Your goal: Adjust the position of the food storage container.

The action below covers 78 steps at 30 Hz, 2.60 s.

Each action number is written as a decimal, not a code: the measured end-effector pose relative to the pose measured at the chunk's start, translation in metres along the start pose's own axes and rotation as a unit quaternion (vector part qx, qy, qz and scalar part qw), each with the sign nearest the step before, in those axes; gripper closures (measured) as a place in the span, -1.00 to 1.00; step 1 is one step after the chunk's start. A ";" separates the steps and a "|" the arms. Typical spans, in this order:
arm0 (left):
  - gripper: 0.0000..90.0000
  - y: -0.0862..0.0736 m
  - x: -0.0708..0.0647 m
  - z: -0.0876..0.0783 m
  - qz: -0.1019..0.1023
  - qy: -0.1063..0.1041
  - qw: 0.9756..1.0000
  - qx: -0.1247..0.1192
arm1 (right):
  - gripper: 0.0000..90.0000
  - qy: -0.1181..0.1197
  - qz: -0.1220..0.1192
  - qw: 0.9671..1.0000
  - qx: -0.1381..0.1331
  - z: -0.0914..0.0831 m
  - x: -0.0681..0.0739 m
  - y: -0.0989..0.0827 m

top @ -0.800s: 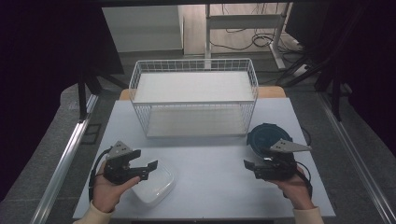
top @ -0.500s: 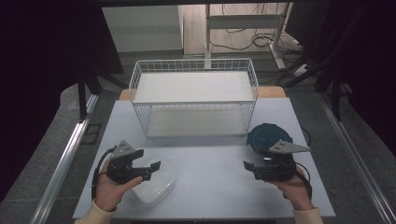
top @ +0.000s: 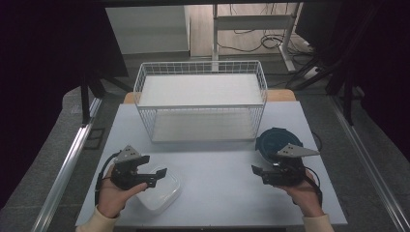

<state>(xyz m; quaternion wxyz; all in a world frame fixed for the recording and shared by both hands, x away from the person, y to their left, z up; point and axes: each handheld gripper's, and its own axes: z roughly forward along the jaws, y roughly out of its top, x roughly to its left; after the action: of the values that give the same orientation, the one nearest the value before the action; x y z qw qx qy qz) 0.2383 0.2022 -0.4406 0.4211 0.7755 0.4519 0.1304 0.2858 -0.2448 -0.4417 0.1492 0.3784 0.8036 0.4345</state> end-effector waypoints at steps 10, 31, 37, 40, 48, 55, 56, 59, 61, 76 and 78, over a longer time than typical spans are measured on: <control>-0.54 -0.001 0.000 0.009 -0.010 -0.001 1.000 0.017 | -0.39 -0.020 0.014 1.000 0.005 -0.004 -0.013 0.003; -0.54 0.001 -0.002 0.005 -0.008 -0.003 1.000 0.017 | -0.06 -0.099 0.085 0.986 0.103 0.026 -0.112 0.081; -0.54 0.001 0.002 0.003 -0.012 0.000 1.000 0.012 | 0.01 -0.113 0.107 0.981 0.113 0.037 -0.130 0.089; -0.54 0.000 0.004 0.005 -0.017 -0.007 1.000 0.015 | 0.02 -0.120 0.112 0.977 0.133 0.047 -0.136 0.095; -0.54 0.000 0.004 0.004 -0.016 -0.003 1.000 0.013 | 0.43 -0.145 0.096 0.971 0.165 0.067 -0.148 0.094; -0.54 -0.001 0.007 0.005 -0.017 0.001 1.000 0.016 | 0.89 -0.148 0.090 0.967 0.190 0.077 -0.157 0.089; -0.54 -0.001 0.007 0.005 -0.018 -0.001 1.000 0.017 | 0.92 -0.149 0.089 0.966 0.193 0.079 -0.159 0.088; -0.54 0.000 0.002 0.004 -0.003 0.016 1.000 0.018 | 0.97 -0.148 0.084 0.964 0.202 0.083 -0.162 0.085; -0.54 0.001 0.001 0.003 -0.003 0.007 1.000 0.017 | 0.97 -0.148 0.084 0.963 0.209 0.086 -0.165 0.083; -0.54 0.001 0.003 0.002 -0.007 0.006 1.000 0.014 | 1.00 -0.132 0.078 0.962 0.224 0.087 -0.168 0.072; -0.54 0.000 0.003 0.002 -0.008 0.005 1.000 0.014 | 1.00 -0.138 0.069 0.962 0.224 0.087 -0.165 0.071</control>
<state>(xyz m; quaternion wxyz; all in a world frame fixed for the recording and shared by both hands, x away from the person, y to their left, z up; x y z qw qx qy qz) 0.2416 0.2032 -0.4422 0.4088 0.7773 0.4617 0.1244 0.4798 -0.2915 -0.4492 0.1397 0.5126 0.8240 0.1967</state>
